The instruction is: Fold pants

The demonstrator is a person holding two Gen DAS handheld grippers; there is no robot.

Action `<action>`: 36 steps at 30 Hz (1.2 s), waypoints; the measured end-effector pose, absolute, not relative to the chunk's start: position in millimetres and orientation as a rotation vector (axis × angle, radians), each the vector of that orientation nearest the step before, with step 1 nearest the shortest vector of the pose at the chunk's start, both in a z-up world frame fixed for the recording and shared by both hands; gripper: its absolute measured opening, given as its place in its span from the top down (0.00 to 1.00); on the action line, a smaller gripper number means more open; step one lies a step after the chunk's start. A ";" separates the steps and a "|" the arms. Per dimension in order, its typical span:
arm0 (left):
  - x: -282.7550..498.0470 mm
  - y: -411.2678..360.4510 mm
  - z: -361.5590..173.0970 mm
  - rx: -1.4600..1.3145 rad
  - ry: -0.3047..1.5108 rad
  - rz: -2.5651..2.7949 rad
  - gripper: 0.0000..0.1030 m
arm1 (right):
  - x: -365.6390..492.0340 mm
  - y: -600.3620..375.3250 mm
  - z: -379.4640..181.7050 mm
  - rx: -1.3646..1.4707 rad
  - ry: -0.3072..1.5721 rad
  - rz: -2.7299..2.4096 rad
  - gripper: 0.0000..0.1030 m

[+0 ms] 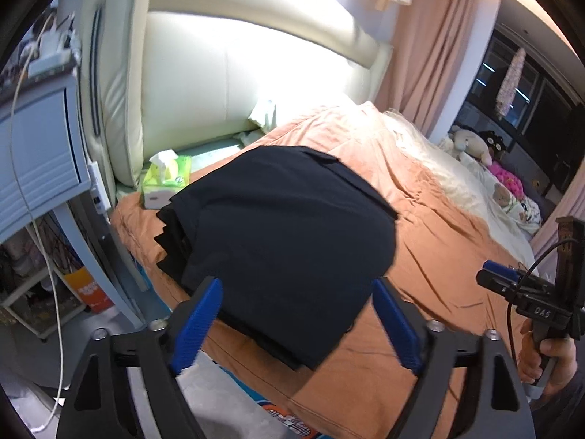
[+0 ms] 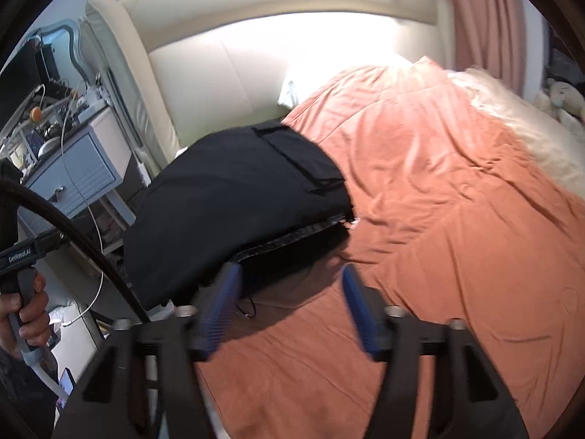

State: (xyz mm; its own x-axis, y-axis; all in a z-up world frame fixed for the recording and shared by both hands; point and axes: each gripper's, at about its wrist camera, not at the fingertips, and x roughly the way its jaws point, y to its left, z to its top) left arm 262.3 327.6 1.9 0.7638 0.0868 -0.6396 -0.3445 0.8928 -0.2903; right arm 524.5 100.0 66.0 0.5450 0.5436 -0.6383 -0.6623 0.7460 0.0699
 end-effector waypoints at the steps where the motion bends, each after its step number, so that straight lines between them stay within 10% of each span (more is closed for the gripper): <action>1: 258.9 318.5 7.1 -0.394 0.659 0.238 0.09 | 516.3 92.8 68.3 -0.178 0.681 0.714 0.28; 36: 125.3 132.5 63.5 -0.186 0.560 0.058 0.00 | 248.5 -57.8 96.1 -0.105 0.549 0.470 0.00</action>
State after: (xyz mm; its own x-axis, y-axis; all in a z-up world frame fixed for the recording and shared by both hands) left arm 125.3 132.5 63.5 0.8459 0.0042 -0.5334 -0.1056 0.9815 -0.1597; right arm 248.5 -57.8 96.1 0.7501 0.4022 -0.5249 -0.4571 0.8890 0.0279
